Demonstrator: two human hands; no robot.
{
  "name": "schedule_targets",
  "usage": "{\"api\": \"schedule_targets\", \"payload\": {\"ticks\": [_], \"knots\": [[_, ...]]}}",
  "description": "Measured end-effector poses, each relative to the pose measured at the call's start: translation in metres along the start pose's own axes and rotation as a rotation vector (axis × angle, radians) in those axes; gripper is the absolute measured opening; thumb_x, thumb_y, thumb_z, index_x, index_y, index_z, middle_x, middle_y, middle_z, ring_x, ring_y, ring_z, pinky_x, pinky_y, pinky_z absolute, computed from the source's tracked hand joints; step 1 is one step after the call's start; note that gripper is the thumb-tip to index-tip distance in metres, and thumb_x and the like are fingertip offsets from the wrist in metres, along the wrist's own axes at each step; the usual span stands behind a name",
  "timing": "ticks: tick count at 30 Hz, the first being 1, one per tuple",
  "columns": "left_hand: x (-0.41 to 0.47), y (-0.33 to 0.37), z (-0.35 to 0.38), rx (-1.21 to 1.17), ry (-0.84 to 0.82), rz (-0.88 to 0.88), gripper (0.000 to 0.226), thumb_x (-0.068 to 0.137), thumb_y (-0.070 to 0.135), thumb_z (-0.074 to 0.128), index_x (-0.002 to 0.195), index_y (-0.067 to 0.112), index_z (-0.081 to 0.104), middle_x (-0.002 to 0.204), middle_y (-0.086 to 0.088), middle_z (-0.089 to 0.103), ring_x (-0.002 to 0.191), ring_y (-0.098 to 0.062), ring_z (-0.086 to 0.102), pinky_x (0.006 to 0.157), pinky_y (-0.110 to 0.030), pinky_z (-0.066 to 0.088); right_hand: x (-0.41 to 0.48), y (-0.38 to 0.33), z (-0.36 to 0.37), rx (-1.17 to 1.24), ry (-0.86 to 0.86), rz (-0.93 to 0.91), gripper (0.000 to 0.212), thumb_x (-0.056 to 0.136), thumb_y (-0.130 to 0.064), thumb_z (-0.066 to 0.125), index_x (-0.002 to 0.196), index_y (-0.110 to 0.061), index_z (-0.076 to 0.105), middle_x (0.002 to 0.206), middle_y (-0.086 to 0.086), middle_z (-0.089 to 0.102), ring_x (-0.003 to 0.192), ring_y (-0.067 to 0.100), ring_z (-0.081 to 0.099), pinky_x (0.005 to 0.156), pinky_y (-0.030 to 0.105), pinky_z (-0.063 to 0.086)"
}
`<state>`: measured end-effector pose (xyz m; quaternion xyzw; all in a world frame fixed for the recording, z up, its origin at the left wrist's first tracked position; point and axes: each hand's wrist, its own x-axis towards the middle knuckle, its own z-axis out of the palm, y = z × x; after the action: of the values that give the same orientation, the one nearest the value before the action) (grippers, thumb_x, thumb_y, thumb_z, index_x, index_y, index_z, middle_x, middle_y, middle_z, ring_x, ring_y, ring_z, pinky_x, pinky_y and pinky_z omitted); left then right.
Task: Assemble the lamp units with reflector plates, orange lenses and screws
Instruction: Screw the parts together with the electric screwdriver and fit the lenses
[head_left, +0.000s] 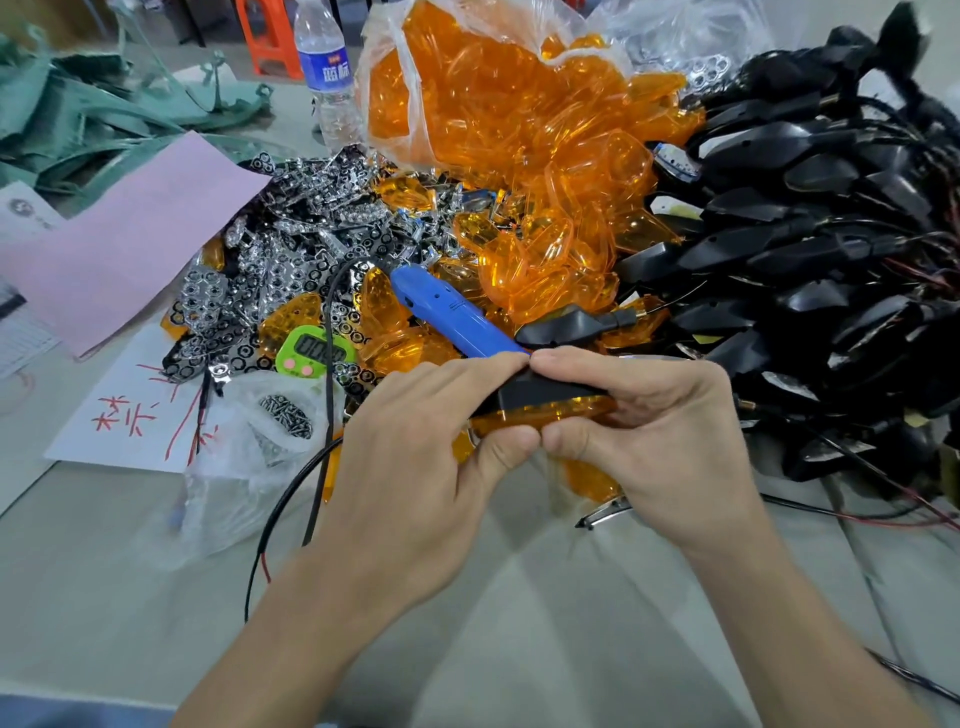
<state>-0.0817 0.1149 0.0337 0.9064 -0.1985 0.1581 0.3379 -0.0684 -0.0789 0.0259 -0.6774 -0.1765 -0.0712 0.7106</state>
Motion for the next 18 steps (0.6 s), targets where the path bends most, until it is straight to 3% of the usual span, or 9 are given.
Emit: {"api": "schedule_targets", "payload": {"ticks": [6,9,12,15,18], "knots": [[-0.001,-0.002,0.002,-0.082,-0.11,-0.149,0.048,0.09,0.054,0.061,0.132,0.033,0.07,0.114,0.02,0.072,0.097,-0.004,0.061,0.085,-0.032,0.047,-0.007,0.015,0.0,-0.112,0.04,0.165,0.05,0.069,-0.002,0.088,0.107,-0.034,0.08,0.106,-0.008,0.079,0.099,0.014,0.076,0.088,0.032,0.061],[0.001,-0.011,-0.001,-0.106,-0.229,-0.195,0.047,0.084,0.06,0.064,0.129,0.046,0.067,0.108,0.023,0.074,0.098,-0.001,0.065,0.084,-0.031,0.051,-0.002,0.013,-0.006,-0.375,-0.132,0.217,0.049,0.072,-0.019,0.084,0.115,-0.041,0.074,0.112,-0.021,0.075,0.106,0.0,0.071,0.095,0.031,0.058],[0.001,-0.018,-0.003,-0.195,-0.289,-0.224,0.056,0.083,0.057,0.073,0.135,0.052,0.056,0.118,0.035,0.067,0.107,0.008,0.064,0.089,-0.024,0.052,0.003,0.005,-0.007,-0.534,-0.249,0.2,0.061,0.064,-0.033,0.078,0.122,-0.049,0.068,0.115,-0.026,0.072,0.102,-0.003,0.071,0.087,0.028,0.06],[0.002,-0.021,-0.006,-0.118,-0.366,-0.185,0.069,0.077,0.059,0.075,0.139,0.057,0.045,0.119,0.035,0.065,0.108,0.009,0.061,0.087,-0.019,0.048,0.006,0.006,-0.007,-0.436,-0.208,0.207,0.061,0.061,-0.039,0.085,0.12,-0.047,0.072,0.107,-0.019,0.076,0.097,0.003,0.074,0.087,0.034,0.061],[0.007,-0.021,-0.011,-0.043,-0.377,-0.116,0.062,0.08,0.063,0.068,0.137,0.057,0.045,0.12,0.033,0.063,0.111,0.008,0.057,0.088,-0.016,0.045,0.008,0.01,-0.007,-0.291,-0.193,0.201,0.059,0.062,-0.031,0.089,0.119,-0.038,0.076,0.11,-0.012,0.078,0.104,0.011,0.074,0.093,0.04,0.059]]}}
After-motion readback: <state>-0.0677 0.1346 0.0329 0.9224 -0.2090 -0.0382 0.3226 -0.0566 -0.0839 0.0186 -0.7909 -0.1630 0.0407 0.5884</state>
